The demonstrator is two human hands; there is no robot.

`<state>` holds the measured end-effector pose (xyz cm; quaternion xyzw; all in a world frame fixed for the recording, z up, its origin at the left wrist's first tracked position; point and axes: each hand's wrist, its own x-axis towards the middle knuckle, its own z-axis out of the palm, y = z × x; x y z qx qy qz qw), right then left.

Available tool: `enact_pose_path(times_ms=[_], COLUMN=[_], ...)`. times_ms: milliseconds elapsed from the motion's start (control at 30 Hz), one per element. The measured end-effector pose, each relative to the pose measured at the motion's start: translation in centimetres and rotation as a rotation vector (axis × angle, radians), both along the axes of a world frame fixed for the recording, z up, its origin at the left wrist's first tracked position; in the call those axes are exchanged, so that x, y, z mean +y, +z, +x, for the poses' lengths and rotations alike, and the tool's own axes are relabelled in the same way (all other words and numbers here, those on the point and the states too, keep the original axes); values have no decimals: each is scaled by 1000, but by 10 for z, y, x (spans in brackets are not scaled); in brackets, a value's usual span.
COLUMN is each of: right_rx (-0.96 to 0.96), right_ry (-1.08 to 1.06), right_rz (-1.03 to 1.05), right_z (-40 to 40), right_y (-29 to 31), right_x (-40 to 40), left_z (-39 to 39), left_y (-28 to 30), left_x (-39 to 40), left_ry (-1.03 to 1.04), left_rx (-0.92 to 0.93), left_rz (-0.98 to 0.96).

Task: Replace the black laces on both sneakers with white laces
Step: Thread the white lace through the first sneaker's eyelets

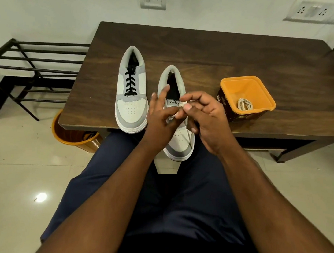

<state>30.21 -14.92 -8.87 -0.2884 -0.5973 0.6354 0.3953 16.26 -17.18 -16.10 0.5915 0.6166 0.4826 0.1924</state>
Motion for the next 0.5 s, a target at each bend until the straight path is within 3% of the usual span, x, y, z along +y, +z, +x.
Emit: enact_pose_path(times_ms=[167, 267, 333, 400, 500], right_rx=[-74, -231, -355, -459, -436], right_ry=[-403, -464, -424, -230, 32], right_rz=[-43, 40, 169, 326, 297], right_z=[30, 33, 27, 14, -8], right_y=[-13, -25, -28, -27, -30], right_x=[30, 45, 45, 37, 22], left_z=[-28, -39, -38, -32, -23], left_y=[24, 27, 29, 35, 36], left_x=[-30, -38, -36, -34, -31], left_ry=[-177, -118, -65, -53, -55], left_rx=[-437, -462, -508, -465, -405], left_rz=[-166, -185, -169, -182, -221])
